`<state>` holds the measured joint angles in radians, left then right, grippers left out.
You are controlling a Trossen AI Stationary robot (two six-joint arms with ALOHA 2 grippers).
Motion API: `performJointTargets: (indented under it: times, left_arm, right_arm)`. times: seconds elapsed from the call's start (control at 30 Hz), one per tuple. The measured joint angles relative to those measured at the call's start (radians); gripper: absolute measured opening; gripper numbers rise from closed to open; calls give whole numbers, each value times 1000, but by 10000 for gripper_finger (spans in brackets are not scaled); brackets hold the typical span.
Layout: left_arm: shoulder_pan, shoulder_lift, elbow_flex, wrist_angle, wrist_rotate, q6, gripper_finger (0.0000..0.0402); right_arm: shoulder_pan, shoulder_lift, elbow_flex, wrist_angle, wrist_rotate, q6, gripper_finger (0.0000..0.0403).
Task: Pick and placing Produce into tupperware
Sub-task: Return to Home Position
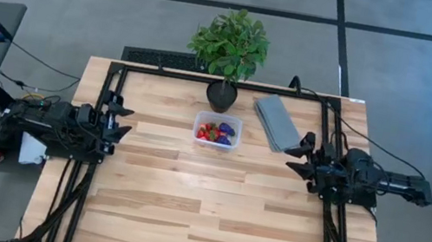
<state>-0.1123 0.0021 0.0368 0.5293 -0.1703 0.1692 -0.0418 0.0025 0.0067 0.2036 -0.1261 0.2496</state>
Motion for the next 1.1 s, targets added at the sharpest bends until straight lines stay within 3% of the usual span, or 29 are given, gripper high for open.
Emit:
performJointTargets:
  times: [0.53,0.9,1.1]
  left_arm:
    - [0,0,-26,-148,6,-105,210]
    - [0,0,-27,-153,-63,25,210]
    - [0,0,-28,-246,-43,9,210]
  right_arm:
    - [23,0,0,-152,28,32,219]
    - [23,0,0,-152,52,-37,219]
    - [23,0,-1,-171,50,-64,219]
